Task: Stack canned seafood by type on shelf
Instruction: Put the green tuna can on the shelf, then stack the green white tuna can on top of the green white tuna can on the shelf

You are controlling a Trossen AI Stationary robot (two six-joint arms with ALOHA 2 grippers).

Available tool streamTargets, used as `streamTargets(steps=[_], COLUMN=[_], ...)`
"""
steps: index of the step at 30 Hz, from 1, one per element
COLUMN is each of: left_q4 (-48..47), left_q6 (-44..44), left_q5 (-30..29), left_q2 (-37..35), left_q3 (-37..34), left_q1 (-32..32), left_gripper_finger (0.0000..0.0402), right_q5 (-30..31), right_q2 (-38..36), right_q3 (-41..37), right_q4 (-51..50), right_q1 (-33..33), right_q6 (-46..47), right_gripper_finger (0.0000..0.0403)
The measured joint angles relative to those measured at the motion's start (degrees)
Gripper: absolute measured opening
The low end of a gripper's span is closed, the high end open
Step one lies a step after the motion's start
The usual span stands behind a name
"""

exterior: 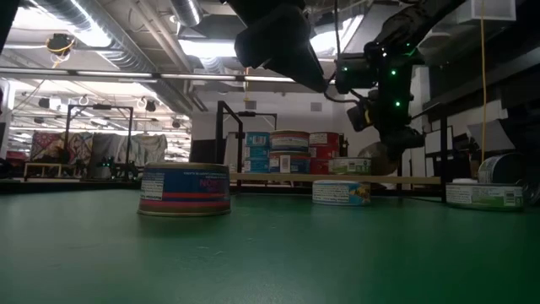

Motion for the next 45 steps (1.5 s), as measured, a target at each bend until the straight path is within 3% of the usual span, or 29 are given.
streamTargets(steps=[5, 10, 32, 39, 42, 45], left_q4=[0.0, 0.0, 0.0, 0.0, 0.0, 0.0], left_q6=[0.0, 0.0, -0.9, -0.7, -0.7, -0.8], left_q5=[0.0, 0.0, 0.6, 0.8, 0.8, 0.9], left_q2=[0.0, 0.0, 0.0, 0.0, 0.0, 0.0], left_q3=[0.0, 0.0, 0.0, 0.0, 0.0, 0.0], left_q1=[0.0, 0.0, 0.0, 0.0, 0.0, 0.1], left_gripper_finger=[0.0239, 0.0239, 0.0239, 0.0239, 0.0239, 0.0239], right_q5=[-0.6, -0.3, 0.1, -0.2, -2.4, -8.3], right_q2=[-0.1, -0.1, -0.3, -4.4, -7.5, -10.7], right_q3=[0.0, 0.0, 0.1, 0.1, 0.2, 0.2], right_q4=[0.2, -0.2, -7.6, -7.6, -7.4, -7.2], right_q1=[0.0, 0.0, 0.0, 0.1, 0.1, 0.1], right_q6=[0.0, 0.0, 6.1, 6.2, 7.2, 8.5], right_gripper_finger=[0.0249, 0.0277, 0.0279, 0.0279, 0.0279, 0.0279])
